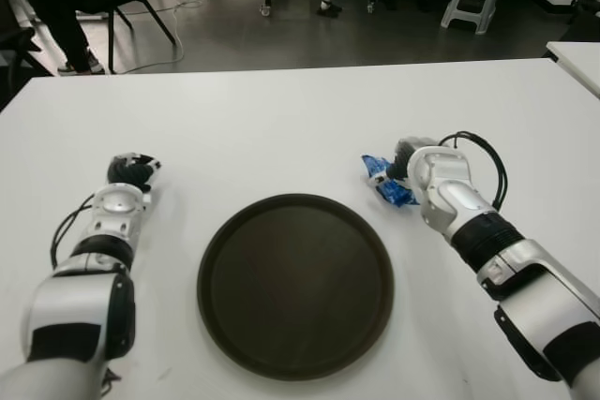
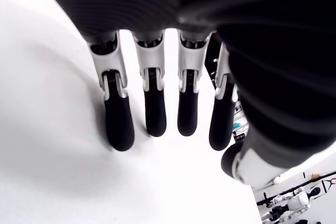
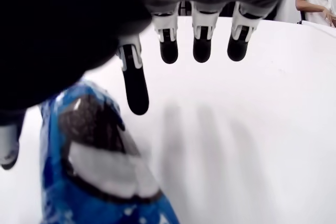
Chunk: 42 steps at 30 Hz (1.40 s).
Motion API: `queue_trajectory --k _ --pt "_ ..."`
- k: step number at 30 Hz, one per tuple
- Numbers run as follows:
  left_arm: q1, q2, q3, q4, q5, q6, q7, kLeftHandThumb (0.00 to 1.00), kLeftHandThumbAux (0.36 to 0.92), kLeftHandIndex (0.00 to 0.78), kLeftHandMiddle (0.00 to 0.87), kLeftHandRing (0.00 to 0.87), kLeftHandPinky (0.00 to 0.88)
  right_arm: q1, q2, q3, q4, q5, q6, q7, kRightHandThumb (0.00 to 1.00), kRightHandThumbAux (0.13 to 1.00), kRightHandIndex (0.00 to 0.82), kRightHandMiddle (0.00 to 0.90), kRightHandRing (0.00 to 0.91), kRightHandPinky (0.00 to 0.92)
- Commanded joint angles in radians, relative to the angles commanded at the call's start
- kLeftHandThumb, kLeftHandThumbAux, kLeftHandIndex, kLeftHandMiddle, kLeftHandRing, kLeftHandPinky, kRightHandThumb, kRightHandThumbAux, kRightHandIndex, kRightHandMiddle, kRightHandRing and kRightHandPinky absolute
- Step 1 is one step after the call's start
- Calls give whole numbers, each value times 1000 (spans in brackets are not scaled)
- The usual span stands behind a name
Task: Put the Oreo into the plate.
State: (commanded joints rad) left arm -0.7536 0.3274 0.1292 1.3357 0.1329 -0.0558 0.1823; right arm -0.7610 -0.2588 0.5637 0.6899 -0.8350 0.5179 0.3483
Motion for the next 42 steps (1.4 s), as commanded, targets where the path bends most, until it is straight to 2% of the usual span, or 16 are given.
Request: queue_trajectory --k 11,31,42 --pt "-2 0 4 1 -4 8 6 696 710 414 232 213 107 -7 -6 20 18 -7 -6 0 0 451 514 56 0 0" --pt "-2 0 -2 1 2 16 9 692 710 410 212 191 85 -4 0 5 20 4 3 -13 0 436 502 39 0 0" --pt "0 1 4 0 -5 12 0 695 709 413 243 217 114 3 -1 6 13 3 4 -13 0 425 516 46 0 0"
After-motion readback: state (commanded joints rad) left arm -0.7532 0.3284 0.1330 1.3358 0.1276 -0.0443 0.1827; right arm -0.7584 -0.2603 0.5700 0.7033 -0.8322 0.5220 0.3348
